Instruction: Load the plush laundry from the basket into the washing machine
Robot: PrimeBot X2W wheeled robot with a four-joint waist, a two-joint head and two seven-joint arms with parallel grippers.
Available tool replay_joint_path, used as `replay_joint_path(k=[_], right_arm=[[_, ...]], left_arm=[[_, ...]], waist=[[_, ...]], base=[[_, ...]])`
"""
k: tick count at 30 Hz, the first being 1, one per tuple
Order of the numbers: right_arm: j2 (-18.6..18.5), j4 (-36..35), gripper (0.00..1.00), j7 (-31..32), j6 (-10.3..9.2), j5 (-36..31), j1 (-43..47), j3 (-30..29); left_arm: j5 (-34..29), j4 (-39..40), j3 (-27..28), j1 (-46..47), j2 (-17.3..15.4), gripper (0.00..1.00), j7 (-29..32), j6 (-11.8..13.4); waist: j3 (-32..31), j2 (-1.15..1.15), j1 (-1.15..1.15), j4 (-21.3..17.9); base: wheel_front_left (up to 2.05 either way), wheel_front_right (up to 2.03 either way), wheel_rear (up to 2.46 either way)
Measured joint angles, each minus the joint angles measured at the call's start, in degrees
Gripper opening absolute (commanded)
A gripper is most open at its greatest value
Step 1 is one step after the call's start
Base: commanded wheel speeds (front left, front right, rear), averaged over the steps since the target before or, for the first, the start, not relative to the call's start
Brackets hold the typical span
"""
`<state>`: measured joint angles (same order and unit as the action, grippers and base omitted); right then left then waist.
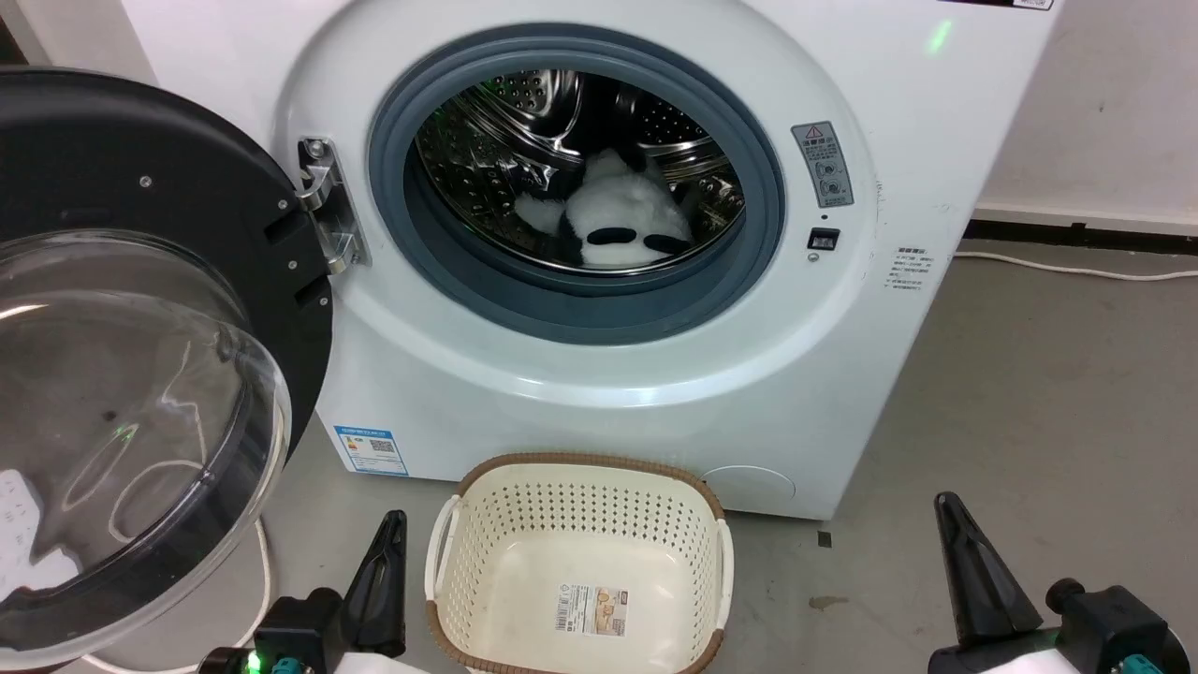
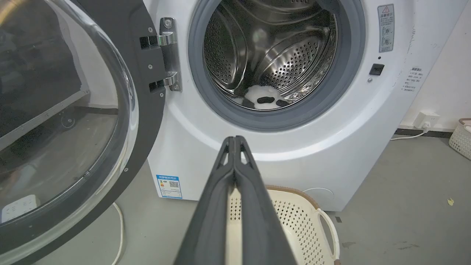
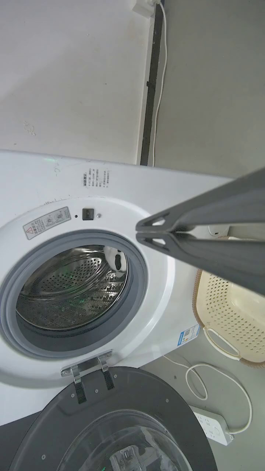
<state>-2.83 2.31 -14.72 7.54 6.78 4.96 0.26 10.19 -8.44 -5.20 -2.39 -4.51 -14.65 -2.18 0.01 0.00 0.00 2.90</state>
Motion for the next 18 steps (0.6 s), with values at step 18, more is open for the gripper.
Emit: replay_joint_path(k=[18], right_arm=[[0.0, -0.12, 0.0, 2.08, 0.0, -0.77, -0.21, 0.0]], left_arm=[[-1.03, 0.93, 0.53, 0.03, 0.11, 0.0, 2.08, 0.08]], waist=[[0.0, 0.0, 0.0, -0.44]], base=[[0.0, 0.0, 0.0]])
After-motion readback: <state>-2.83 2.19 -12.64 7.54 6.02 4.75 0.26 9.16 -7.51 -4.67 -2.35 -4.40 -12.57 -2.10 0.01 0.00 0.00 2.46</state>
